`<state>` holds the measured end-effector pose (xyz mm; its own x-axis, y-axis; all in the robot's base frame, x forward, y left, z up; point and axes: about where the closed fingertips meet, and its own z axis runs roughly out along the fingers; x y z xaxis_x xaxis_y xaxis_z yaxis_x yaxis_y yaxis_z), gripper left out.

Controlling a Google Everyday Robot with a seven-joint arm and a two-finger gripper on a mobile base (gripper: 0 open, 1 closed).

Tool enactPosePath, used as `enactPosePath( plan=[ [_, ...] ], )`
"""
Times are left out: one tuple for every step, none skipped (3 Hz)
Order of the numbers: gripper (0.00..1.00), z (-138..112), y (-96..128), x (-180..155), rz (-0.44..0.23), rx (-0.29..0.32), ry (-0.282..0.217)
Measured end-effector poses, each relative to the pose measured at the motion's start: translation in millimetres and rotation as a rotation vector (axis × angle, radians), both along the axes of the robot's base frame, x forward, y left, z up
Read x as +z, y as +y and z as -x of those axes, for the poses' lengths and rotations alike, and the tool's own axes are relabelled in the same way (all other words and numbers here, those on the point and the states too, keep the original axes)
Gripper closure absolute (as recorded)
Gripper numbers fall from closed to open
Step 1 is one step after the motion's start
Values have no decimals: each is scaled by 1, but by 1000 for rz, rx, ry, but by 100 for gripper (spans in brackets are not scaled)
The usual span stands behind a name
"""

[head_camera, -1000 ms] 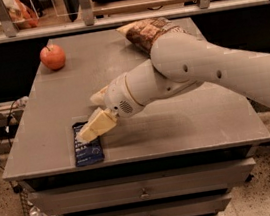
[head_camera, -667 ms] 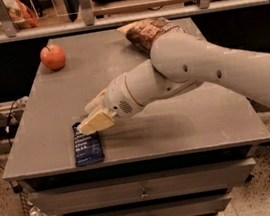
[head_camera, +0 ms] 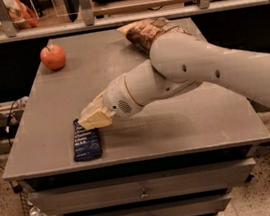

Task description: Move rxbar blueberry near brown chip bag

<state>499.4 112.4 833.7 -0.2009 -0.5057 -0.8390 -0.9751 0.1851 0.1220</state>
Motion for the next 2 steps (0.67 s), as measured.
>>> enactPosePath(
  plan=[
    [100, -9, -1, 1, 16, 12, 11],
    [100, -31, 8, 26, 72, 70, -26]
  ],
)
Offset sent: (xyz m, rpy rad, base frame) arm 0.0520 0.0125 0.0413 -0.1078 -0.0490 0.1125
